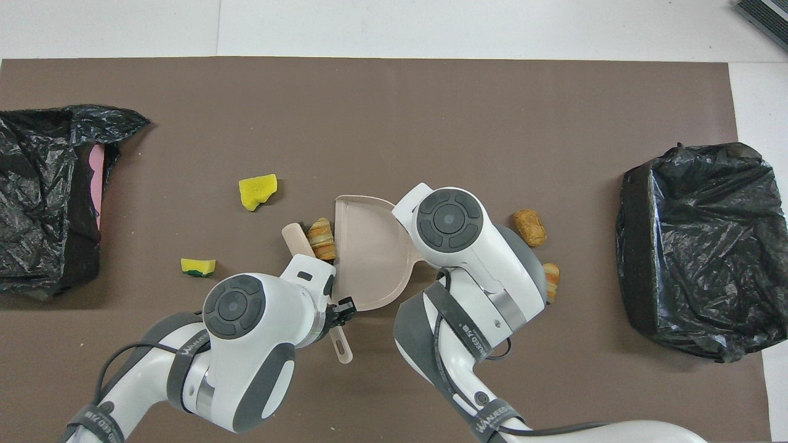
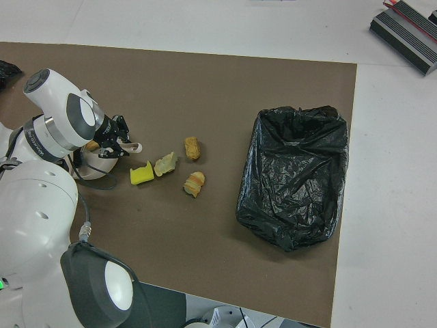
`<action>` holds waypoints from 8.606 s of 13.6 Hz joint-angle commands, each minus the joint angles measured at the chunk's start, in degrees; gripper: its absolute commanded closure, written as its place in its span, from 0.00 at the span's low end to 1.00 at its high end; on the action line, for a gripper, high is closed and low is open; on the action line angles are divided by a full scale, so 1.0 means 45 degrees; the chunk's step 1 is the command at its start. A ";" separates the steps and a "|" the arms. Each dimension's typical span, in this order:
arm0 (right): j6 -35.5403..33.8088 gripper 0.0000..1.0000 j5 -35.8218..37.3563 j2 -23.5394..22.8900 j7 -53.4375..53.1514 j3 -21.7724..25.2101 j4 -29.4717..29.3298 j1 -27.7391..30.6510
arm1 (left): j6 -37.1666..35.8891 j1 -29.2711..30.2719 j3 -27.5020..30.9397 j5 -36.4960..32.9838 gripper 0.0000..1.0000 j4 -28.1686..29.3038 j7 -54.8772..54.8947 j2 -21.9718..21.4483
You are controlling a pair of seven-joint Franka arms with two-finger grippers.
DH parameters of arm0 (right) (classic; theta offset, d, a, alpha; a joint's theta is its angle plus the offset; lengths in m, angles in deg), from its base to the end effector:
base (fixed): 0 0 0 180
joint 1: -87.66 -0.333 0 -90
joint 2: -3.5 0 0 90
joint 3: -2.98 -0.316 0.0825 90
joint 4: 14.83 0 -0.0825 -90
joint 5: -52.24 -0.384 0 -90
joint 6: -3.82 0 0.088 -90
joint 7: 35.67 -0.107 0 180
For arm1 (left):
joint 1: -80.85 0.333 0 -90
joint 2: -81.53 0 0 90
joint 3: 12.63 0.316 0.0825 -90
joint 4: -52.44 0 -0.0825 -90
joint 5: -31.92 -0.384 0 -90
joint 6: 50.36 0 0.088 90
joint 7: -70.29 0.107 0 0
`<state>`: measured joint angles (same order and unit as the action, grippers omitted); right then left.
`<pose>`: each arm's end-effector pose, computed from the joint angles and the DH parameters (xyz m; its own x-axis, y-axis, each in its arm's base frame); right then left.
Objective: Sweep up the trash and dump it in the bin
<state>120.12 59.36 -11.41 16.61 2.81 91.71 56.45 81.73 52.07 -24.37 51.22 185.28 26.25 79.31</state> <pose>0.5244 0.3115 0.3731 0.0494 0.9890 -0.1397 0.9986 -0.0512 -0.0090 0.3808 -0.3346 0.3603 0.9497 0.2628 -0.1705 0.2915 -0.9407 0.1735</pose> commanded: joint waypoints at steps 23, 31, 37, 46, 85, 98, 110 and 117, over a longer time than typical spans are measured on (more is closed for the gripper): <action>0.0934 1.00 -0.0450 0.0209 -0.1598 -0.0039 0.0815 -0.0292 | -0.4880 0.5971 0.0345 -0.4719 1.00 0.1789 0.3596 -0.1951; 0.0934 1.00 -0.0450 0.0209 -0.1617 -0.0039 0.0815 -0.0292 | -0.2968 0.2319 0.0325 -0.1753 1.00 0.1673 0.3693 -0.1265; 0.0895 1.00 -0.0470 0.0209 -0.1618 -0.0039 0.0815 -0.0292 | -0.1911 0.0089 0.0306 0.0200 1.00 0.0310 0.3989 -0.0116; 0.0817 1.00 -0.0470 0.0307 -0.2046 -0.0039 0.1206 -0.0292 | -0.4019 0.3089 0.0442 -0.4941 1.00 -0.2209 0.4083 0.0724; -0.0723 1.00 -0.0470 0.1709 -0.3376 -0.0020 0.0971 0.0331 | -0.7595 0.0342 0.0266 -0.4469 1.00 -0.1844 0.2100 0.0396; -0.4242 1.00 -0.0470 0.5091 0.4232 0.0156 0.0522 0.8390 | -0.3395 -0.3213 0.0266 -0.0795 1.00 0.1047 -0.0467 -0.1264; -0.0102 1.00 0.6534 0.4467 1.0449 0.0195 0.1478 1.2661 | -0.3121 -0.3252 0.0266 -0.0597 0.84 0.1419 0.0120 -0.1187; 0.0368 1.00 0.9313 0.4350 1.2074 0.0176 0.1538 1.1116 | -0.3550 -0.2455 0.0384 -0.1451 0.00 -0.0177 0.1717 -0.0779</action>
<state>120.32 98.37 7.52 68.72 3.57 97.85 107.00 66.70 38.75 -23.10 46.82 188.00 30.27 75.58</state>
